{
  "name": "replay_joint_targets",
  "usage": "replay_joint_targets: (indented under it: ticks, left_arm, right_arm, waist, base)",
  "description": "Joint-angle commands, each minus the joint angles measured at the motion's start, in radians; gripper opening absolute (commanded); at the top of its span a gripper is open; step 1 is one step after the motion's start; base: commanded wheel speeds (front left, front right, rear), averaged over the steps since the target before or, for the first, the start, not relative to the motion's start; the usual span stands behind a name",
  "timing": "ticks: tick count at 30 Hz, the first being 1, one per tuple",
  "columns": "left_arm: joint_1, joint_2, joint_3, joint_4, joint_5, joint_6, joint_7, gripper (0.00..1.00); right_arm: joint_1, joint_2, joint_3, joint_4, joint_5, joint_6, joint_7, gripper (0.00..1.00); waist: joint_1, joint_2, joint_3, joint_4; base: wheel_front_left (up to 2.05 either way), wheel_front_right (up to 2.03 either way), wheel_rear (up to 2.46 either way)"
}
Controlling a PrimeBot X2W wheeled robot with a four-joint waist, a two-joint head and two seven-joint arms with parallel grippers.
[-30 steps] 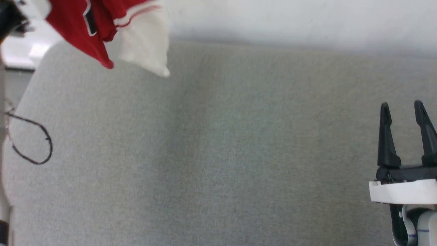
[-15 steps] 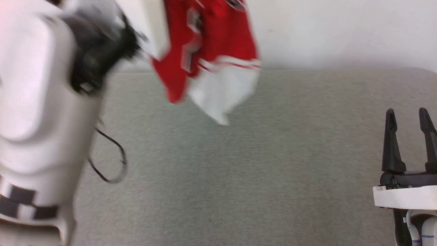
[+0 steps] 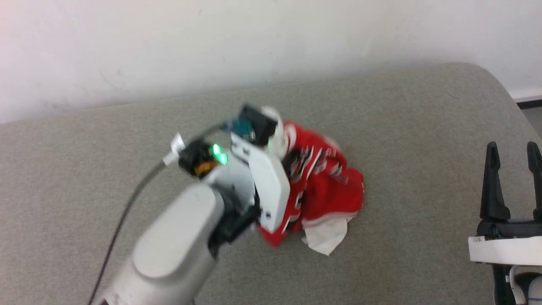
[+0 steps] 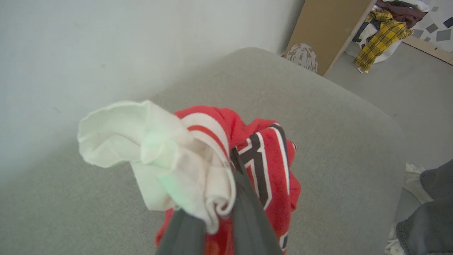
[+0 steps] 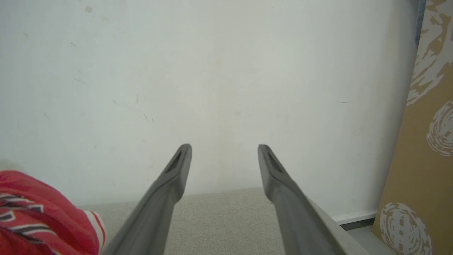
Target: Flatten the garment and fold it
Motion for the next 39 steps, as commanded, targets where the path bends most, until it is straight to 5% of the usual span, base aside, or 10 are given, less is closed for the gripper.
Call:
replay_joint_targets:
  ticks: [1, 8, 9, 10, 11, 19, 23, 28, 31, 39]
  left_arm:
    - [0.027, -0.006, -0.01, 0.024, 0.006, 0.005, -0.011, 0.0]
    - [0.128, -0.078, -0.069, 0.266, 0.007, 0.02, -0.076, 0.0]
    - [0.13, -0.088, -0.068, 0.287, 0.005, 0.019, -0.091, 0.21]
    - [0.128, -0.097, -0.067, 0.304, 0.002, 0.016, -0.106, 0.82]
    - [0.125, -0.103, -0.063, 0.316, -0.001, 0.014, -0.122, 1.0]
    - [0.082, -0.105, 0.054, 0.213, -0.034, 0.018, -0.346, 1.0]
    - [0.12, -0.046, 0.143, 0.09, -0.019, 0.059, -0.49, 1.0]
    - [0.255, 0.051, 0.234, -0.047, 0.014, 0.118, -0.641, 1.0]
    - [0.365, 0.112, 0.247, -0.128, 0.049, 0.107, -0.711, 1.0]
    - [0.664, 0.087, 0.375, -0.269, 0.178, 0.163, -0.748, 1.0]
  right_arm:
    - [0.004, 0.002, 0.003, 0.0, 0.006, -0.001, -0.005, 1.0]
    - [-0.007, 0.002, 0.014, 0.005, 0.007, -0.001, -0.005, 1.0]
    - [-0.008, 0.002, 0.014, 0.007, 0.006, -0.001, -0.005, 1.0]
    - [-0.009, 0.002, 0.013, 0.009, 0.005, -0.001, -0.005, 1.0]
    - [-0.009, 0.002, 0.011, 0.011, 0.003, -0.001, -0.005, 1.0]
    - [-0.005, 0.002, 0.007, 0.013, -0.001, -0.001, -0.005, 1.0]
    - [0.006, 0.002, 0.002, 0.011, -0.001, -0.001, -0.005, 1.0]
    - [0.017, 0.002, 0.003, 0.01, 0.0, -0.001, -0.005, 1.0]
    - [0.025, 0.002, 0.004, 0.012, 0.0, -0.001, -0.005, 1.0]
    - [0.05, 0.002, 0.004, 0.033, 0.004, -0.001, -0.005, 1.0]
  waist:
    - [0.0, -0.0002, 0.01, -0.009]
    - [0.0, -0.0002, 0.032, 0.0]
    - [0.0, -0.0002, 0.032, 0.006]
    - [0.0, -0.0002, 0.031, 0.014]
    - [0.0, -0.0002, 0.029, 0.021]
    - [0.0, -0.0002, 0.004, 0.076]
    - [0.0, -0.0002, -0.003, 0.096]
    - [0.0, -0.0002, -0.005, 0.107]
    - [0.0, -0.0002, -0.003, 0.111]
    - [0.0, -0.0002, 0.008, 0.122]
  base:
    - [0.0, 0.0, 0.0]
    - [0.0, 0.0, 0.0]
    - [0.0, 0.0, 0.0]
    - [0.0, 0.0, 0.0]
    - [0.0, 0.0, 0.0]
    - [0.0, 0.0, 0.0]
    - [0.0, 0.0, 0.0]
    - [0.0, 0.0, 0.0]
    - [0.0, 0.0, 0.0]
    - [0.0, 0.0, 0.0]
